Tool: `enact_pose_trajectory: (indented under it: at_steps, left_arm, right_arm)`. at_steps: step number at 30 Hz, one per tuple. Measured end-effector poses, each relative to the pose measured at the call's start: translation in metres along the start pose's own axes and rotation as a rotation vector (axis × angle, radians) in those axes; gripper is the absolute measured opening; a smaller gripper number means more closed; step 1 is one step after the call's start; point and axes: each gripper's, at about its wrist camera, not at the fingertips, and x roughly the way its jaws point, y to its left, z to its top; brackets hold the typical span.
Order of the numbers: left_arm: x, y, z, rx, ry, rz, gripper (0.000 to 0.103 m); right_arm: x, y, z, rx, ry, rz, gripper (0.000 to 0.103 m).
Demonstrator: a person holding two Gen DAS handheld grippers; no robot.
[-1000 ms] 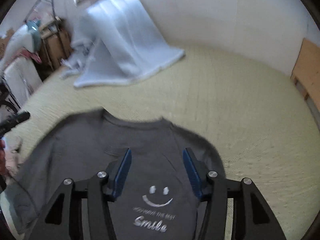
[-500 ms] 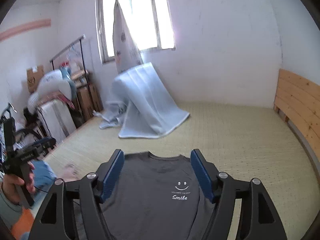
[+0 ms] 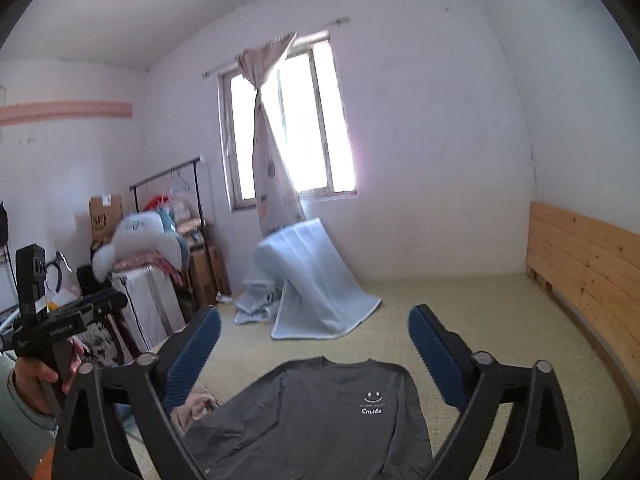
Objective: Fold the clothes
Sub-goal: 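Open both grippers and withdraw them from the laid-out shirt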
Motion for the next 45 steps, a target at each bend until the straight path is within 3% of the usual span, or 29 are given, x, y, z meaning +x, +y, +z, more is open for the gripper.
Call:
enact_pose_trajectory:
  at_steps: [5, 10, 14, 18, 23, 31, 36, 45]
  left_arm:
    - [-0.007, -0.040, -0.017, 0.021, 0.010, -0.056, 0.088]
    - [0.015, -0.071, -0.056, -0.007, 0.043, -0.099, 0.088]
    - [0.039, -0.103, -0.094, -0.001, 0.053, -0.098, 0.088]
    - [0.075, -0.134, -0.134, 0.005, 0.125, -0.128, 0.088]
    - [0.115, -0.172, -0.171, 0.062, 0.171, -0.104, 0.088]
    - [0.176, -0.212, -0.202, 0.080, 0.238, -0.163, 0.088]
    - [0.208, -0.230, -0.224, 0.115, 0.285, -0.162, 0.088]
    - [0.235, -0.244, -0.232, 0.124, 0.284, -0.175, 0.088]
  right_arm:
    - [-0.040, -0.010, -0.022, -0.012, -0.032, -0.036, 0.103]
    - [-0.062, -0.031, -0.063, -0.020, -0.047, -0.089, 0.103]
    - [-0.061, -0.059, -0.101, 0.008, -0.053, -0.161, 0.103]
    - [-0.045, -0.091, -0.139, 0.044, -0.030, -0.238, 0.103]
    - [-0.020, -0.139, -0.182, 0.118, 0.000, -0.330, 0.103]
    - [0.010, -0.199, -0.211, 0.194, 0.013, -0.301, 0.103]
    - [0.030, -0.219, -0.235, 0.227, 0.006, -0.256, 0.103]
    - [0.052, -0.233, -0.265, 0.303, 0.005, -0.232, 0.103]
